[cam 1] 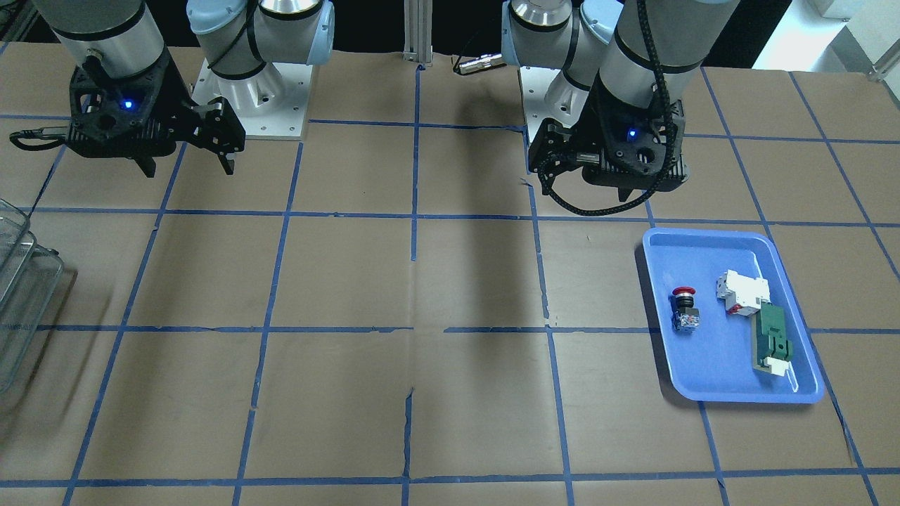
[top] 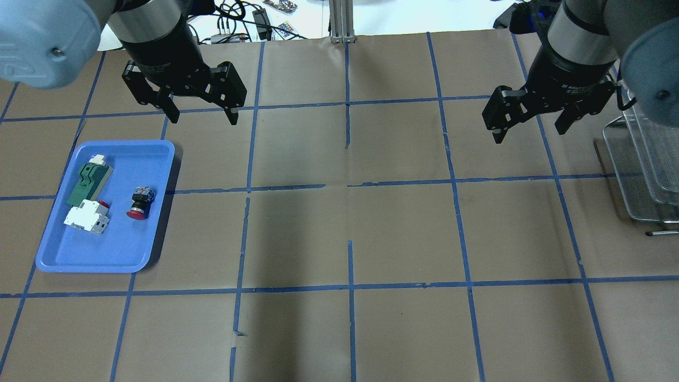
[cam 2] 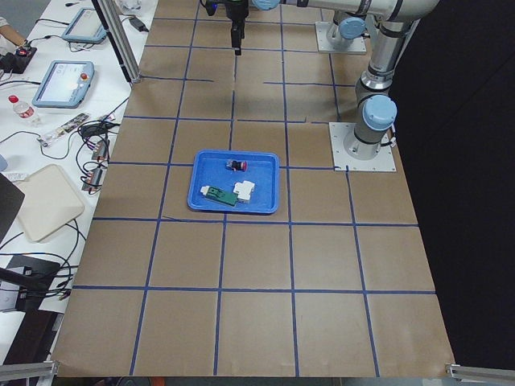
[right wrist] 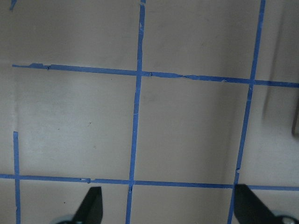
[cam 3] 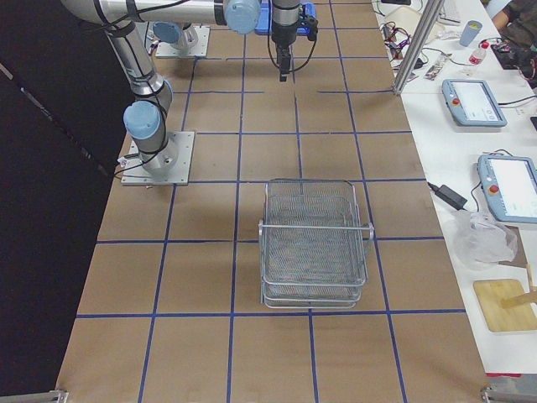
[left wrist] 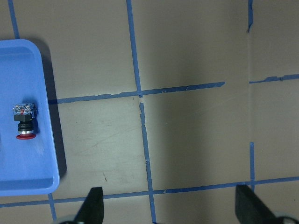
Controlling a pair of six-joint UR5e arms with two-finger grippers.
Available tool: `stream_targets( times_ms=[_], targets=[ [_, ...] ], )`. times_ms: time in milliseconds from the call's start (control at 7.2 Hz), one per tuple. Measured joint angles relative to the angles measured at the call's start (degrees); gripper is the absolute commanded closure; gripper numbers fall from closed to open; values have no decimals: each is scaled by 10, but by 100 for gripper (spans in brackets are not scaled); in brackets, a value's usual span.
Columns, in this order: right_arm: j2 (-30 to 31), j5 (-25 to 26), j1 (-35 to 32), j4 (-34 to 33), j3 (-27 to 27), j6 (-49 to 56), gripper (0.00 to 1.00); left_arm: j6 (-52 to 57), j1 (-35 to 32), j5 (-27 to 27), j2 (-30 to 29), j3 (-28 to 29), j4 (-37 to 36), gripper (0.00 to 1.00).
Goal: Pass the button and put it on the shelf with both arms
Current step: 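Move the left gripper down toward the red push button in the blue tray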
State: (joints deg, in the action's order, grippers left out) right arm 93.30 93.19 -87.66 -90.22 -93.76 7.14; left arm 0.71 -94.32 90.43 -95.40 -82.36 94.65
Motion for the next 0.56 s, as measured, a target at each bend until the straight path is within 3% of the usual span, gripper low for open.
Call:
stream_targets(
  times_ms=[278, 556],
  targets=[
    [2, 3, -1, -1, 0, 0, 0, 9, 19, 0, 3, -8, -3, 0],
    [3, 2, -1, -1, -1, -2, 0, 59, 84, -2, -3, -27, -8, 0]
  ],
)
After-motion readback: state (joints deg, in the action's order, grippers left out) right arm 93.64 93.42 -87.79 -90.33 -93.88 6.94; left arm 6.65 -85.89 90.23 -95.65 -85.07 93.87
